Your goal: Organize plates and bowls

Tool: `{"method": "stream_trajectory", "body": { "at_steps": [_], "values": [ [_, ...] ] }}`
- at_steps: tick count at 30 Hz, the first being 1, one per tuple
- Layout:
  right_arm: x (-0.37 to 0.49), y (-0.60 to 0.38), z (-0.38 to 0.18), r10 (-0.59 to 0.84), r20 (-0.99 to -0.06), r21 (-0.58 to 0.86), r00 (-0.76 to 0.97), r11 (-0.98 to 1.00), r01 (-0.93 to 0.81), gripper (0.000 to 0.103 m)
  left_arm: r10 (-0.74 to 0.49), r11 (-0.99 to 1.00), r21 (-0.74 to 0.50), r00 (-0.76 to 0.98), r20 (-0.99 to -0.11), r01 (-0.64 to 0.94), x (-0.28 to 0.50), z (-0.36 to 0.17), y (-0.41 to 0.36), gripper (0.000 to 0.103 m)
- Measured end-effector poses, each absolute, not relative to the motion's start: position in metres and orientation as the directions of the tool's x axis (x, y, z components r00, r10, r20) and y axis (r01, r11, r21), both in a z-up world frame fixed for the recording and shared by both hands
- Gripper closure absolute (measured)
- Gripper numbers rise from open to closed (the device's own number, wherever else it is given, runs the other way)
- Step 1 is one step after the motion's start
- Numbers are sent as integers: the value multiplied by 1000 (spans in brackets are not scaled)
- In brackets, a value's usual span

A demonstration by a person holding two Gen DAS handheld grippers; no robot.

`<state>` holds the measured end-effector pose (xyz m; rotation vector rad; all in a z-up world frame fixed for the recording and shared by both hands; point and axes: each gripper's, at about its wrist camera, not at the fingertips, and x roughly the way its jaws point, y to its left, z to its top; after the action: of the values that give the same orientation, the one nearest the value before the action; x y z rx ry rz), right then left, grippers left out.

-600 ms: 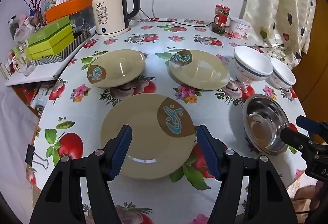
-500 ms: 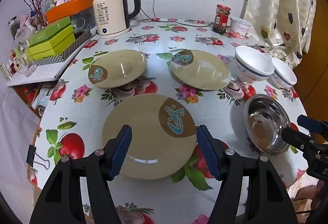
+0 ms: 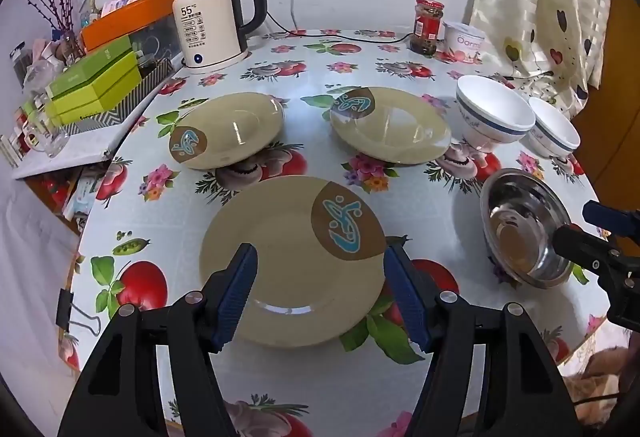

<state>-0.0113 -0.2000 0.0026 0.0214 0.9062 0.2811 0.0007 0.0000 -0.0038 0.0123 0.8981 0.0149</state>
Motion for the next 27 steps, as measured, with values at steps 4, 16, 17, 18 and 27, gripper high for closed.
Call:
{"method": "stream_trajectory", "body": {
  "at_steps": [4,16,17,18,27],
  "values": [
    [-11,-200,2,252,-773,134,582,962,-239,27,-3,1000,-7,621,-784,-4,1,-5,3,37],
    [-7,-199,2,253,-773,128,582,961,-247,27,17,1000,10,612,-791,-16,6,-9,4,37],
    [-7,-199,2,252,-773,128,582,961,-246,27,18,1000,11,612,-791,-15,6,-9,3,37],
    [-7,-199,2,252,-773,127,582,961,-247,27,18,1000,11,612,-790,-15,6,-9,3,37],
    [-5,-199,2,254,-774,129,581,960,-248,27,1,1000,-4,609,-793,-7,10,-12,1,37]
  ]
}}
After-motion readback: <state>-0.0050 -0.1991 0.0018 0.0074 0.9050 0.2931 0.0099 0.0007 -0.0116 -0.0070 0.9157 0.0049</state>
